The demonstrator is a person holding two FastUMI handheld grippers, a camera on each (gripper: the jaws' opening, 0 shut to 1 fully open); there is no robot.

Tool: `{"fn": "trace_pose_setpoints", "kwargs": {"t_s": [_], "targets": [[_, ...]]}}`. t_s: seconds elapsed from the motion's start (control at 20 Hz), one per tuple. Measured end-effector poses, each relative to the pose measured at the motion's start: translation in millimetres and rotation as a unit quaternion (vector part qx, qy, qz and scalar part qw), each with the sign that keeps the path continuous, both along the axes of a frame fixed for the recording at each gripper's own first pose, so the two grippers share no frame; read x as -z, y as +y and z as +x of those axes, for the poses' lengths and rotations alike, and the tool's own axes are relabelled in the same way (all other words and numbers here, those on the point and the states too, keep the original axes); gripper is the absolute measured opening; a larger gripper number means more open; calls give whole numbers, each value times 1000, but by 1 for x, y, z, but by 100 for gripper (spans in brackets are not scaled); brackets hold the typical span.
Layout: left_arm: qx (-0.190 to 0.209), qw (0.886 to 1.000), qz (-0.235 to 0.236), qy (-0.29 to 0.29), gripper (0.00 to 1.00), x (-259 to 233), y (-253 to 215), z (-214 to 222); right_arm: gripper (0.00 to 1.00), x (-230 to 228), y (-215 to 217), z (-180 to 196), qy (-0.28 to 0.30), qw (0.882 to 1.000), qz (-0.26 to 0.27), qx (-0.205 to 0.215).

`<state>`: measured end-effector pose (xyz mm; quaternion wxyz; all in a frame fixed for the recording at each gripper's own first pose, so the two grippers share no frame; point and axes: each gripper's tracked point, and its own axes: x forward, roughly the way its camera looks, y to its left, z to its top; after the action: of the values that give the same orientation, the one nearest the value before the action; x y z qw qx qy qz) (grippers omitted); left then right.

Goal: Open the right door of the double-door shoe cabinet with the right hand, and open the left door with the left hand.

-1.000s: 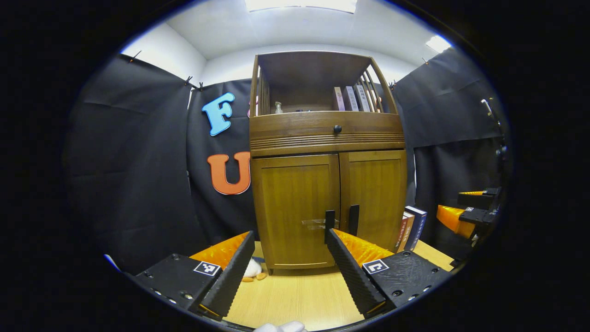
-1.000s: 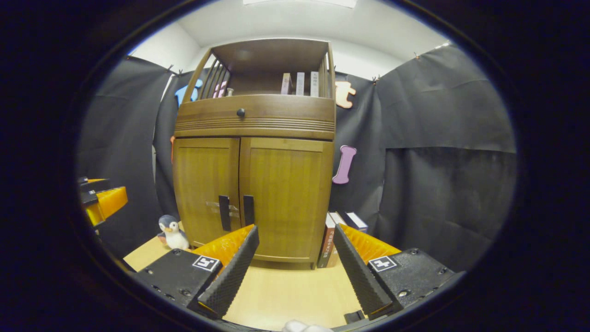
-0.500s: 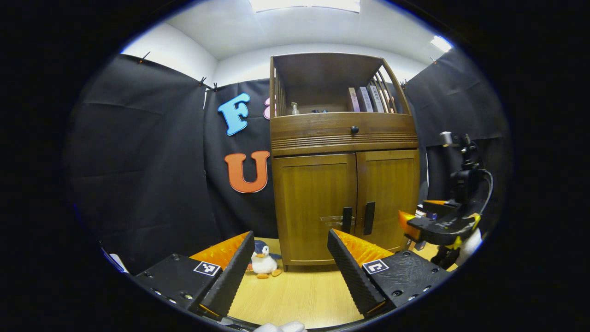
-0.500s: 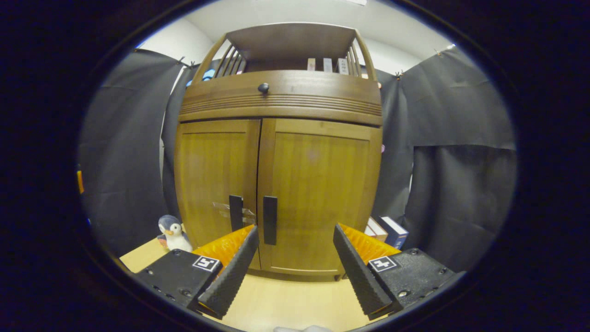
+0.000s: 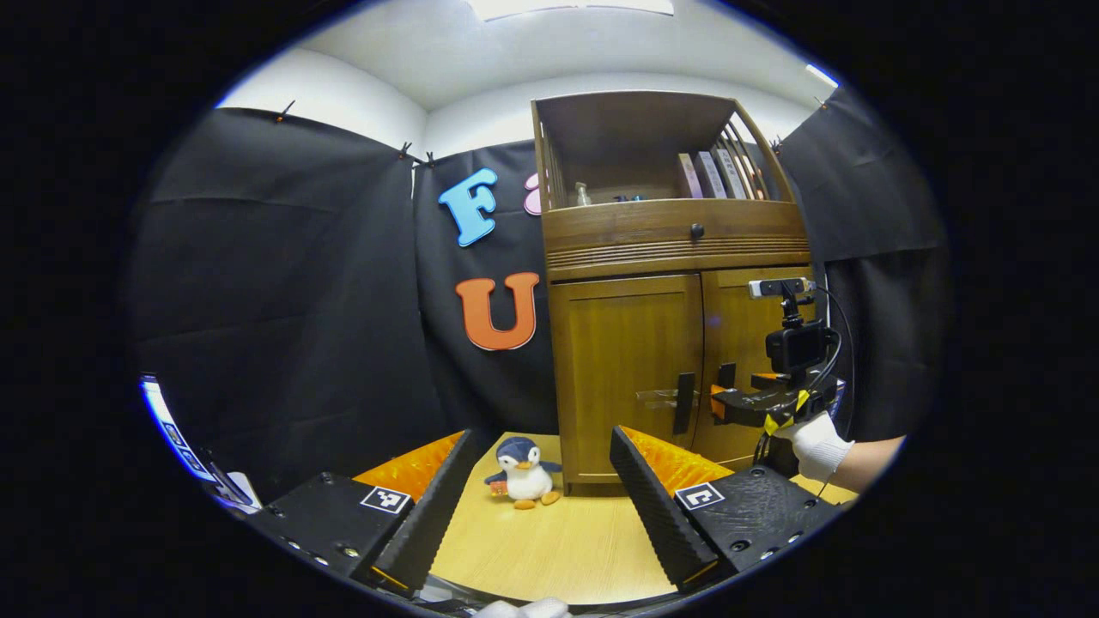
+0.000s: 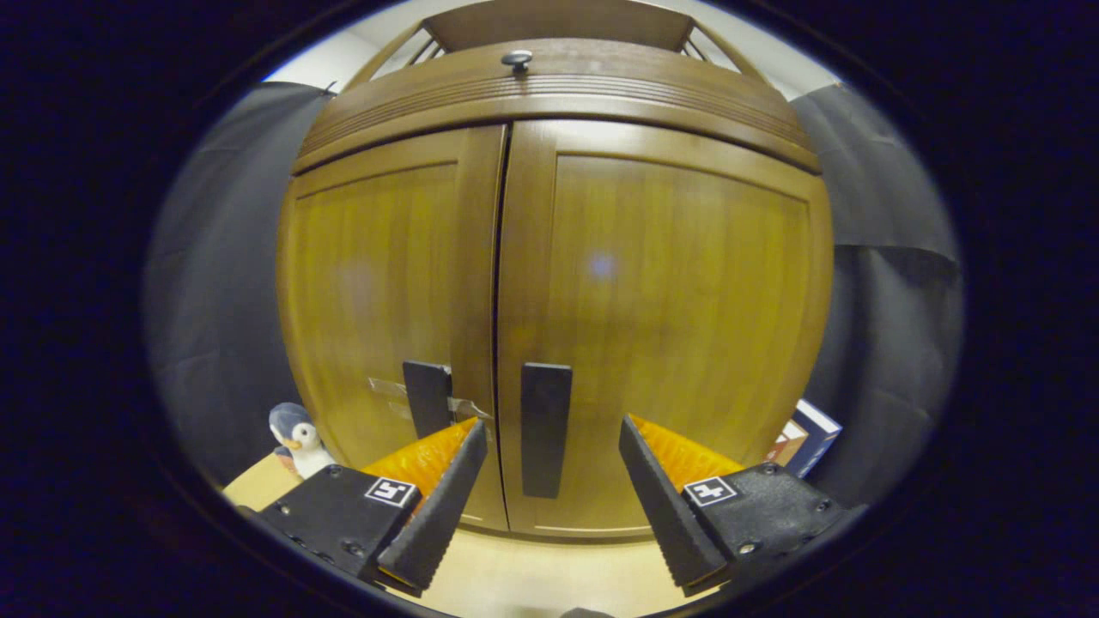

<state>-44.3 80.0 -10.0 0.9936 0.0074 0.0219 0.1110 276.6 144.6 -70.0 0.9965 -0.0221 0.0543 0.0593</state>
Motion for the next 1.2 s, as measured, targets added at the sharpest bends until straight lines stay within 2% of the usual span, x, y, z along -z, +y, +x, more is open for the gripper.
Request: {"fn": "trace_pose_setpoints", "kwargs": {"t_s": [0.15,0.35,0.55,0.6,0.8,0.85,0.9,1.05,1.2], "targets": [[-12,1000,-4,9,96,5,5,1,90,10,6,17,19,1000,5,-3],[-21,1000,-10,15,96,6,5,0,69,22,16,28,45,999,15,-12],[-25,1000,-12,12,96,6,7,0,41,28,9,37,52,998,24,5],[-26,1000,-12,12,96,6,7,-1,37,29,8,36,53,998,21,5],[-22,1000,-15,2,96,4,6,-3,32,31,7,34,62,998,18,0],[-21,1000,-15,-2,100,3,5,-4,30,31,8,33,65,998,19,-3],[-19,1000,-17,-4,96,2,5,-4,29,31,7,31,67,998,19,-6],[-10,1000,-22,-5,96,4,0,-8,28,33,5,24,70,997,13,-16],[-2,1000,-18,-4,96,5,-3,-11,27,35,-5,-9,69,997,11,-21]]}}
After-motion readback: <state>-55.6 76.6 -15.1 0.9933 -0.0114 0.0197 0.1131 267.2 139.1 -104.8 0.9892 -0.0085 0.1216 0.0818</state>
